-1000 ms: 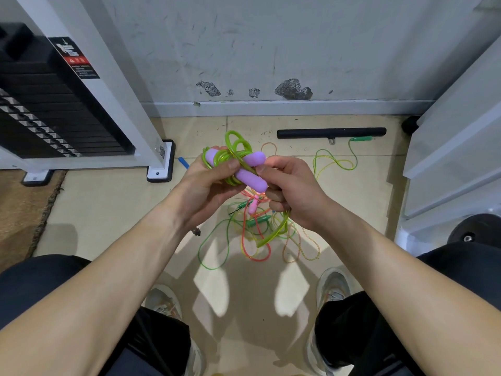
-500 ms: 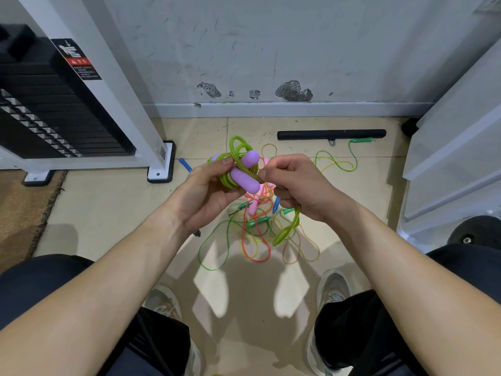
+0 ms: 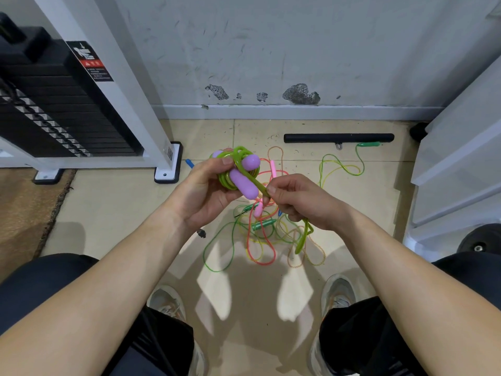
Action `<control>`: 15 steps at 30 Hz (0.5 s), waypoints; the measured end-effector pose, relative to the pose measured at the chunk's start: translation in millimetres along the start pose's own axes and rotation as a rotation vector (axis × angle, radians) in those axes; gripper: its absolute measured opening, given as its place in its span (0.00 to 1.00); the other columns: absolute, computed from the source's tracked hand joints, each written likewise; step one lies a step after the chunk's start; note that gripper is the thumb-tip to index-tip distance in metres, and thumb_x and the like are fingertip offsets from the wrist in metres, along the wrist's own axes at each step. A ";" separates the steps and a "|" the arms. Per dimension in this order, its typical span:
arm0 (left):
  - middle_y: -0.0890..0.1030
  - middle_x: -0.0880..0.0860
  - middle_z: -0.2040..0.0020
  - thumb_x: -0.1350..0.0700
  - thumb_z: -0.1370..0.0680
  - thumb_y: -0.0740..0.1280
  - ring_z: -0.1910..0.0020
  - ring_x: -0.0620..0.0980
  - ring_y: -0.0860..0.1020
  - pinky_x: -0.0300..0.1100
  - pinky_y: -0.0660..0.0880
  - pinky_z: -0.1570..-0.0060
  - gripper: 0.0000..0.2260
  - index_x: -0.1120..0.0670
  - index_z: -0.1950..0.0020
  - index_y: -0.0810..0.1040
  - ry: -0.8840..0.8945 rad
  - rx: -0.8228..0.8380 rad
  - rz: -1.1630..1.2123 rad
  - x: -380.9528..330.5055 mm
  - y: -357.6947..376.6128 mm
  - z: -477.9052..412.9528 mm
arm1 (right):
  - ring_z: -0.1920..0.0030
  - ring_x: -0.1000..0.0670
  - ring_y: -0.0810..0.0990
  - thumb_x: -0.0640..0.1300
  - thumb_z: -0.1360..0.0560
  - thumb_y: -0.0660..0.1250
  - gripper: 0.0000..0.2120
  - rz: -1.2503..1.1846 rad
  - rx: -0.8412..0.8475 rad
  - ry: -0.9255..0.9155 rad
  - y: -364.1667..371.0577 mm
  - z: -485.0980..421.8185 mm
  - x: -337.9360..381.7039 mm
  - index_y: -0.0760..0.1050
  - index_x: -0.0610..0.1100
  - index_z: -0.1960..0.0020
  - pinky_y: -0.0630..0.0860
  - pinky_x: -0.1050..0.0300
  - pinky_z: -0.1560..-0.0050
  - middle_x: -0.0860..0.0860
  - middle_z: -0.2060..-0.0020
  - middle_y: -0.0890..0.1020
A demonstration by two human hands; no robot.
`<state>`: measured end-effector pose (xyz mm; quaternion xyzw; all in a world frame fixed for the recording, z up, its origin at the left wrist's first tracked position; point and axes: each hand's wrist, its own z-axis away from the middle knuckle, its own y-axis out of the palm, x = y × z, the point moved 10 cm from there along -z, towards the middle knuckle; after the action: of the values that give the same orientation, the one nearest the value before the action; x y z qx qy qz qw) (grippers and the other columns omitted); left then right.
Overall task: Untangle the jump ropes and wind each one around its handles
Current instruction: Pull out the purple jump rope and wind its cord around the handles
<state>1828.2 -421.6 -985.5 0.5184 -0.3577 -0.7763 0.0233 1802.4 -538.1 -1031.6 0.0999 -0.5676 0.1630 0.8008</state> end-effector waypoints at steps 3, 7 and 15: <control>0.83 0.60 0.68 0.61 0.24 0.59 0.61 0.53 0.83 0.39 0.79 0.59 0.11 0.60 0.53 0.82 0.004 0.056 -0.094 1.5 -0.7 -2.0 | 0.76 0.56 0.64 0.41 0.16 0.61 0.13 0.119 -0.047 -0.046 -5.8 0.0 2.6 0.78 0.42 0.57 0.59 0.60 0.72 0.58 0.77 0.72; 0.83 0.60 0.57 0.61 0.30 0.69 0.57 0.58 0.81 0.45 0.79 0.60 0.21 0.56 0.40 0.64 -0.051 0.078 -0.175 8.6 -8.3 -7.1 | 0.65 0.57 0.79 0.39 0.18 0.65 0.09 0.275 -0.130 -0.127 -13.6 -0.8 6.6 0.80 0.40 0.56 0.72 0.66 0.56 0.54 0.65 0.83; 0.71 0.55 0.43 0.57 0.38 0.75 0.52 0.55 0.77 0.51 0.77 0.55 0.33 0.52 0.35 0.67 -0.091 -0.010 -0.306 23.2 -13.8 -8.9 | 0.50 0.55 0.65 0.52 0.25 0.63 0.08 0.587 -0.291 -0.150 -21.6 -5.6 -1.6 0.81 0.55 0.52 0.65 0.59 0.40 0.59 0.58 0.73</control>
<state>1829.4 -425.5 -1013.6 0.5311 -0.2713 -0.7952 -0.1091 1815.0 -556.4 -1034.4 -0.1716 -0.6468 0.2962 0.6816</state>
